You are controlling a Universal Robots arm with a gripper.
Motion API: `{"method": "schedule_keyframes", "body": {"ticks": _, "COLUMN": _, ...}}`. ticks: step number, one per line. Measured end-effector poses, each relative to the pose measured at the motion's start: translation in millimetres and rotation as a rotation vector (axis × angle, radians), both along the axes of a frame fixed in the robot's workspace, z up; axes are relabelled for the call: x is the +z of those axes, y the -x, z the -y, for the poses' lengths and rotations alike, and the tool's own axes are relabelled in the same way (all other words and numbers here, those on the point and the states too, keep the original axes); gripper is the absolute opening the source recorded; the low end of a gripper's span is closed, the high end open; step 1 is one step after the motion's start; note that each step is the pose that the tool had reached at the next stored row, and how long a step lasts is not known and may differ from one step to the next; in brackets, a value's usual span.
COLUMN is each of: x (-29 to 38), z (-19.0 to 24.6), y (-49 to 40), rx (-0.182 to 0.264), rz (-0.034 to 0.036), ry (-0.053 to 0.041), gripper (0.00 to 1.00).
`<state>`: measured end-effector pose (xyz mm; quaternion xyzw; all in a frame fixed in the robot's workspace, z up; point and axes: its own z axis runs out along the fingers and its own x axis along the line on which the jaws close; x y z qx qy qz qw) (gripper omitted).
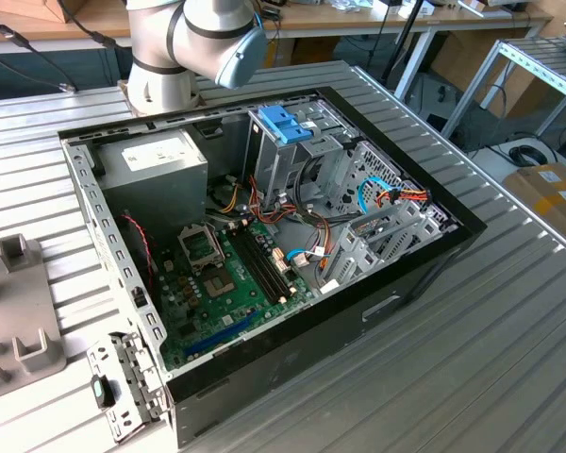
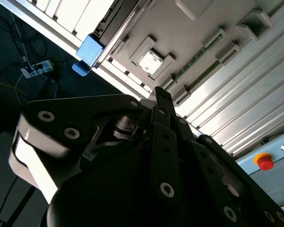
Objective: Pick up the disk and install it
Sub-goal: 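Pick up the disk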
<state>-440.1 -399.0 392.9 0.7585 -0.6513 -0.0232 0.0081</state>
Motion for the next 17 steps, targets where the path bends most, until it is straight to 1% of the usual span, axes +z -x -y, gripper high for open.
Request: {"method": "schedule_keyframes", "body": {"ticks": 17, "x": 0.0, "z": 0.0, "y": 0.0, "rx": 0.061, "rz": 0.0, "ry": 0.0, "gripper": 0.11}}
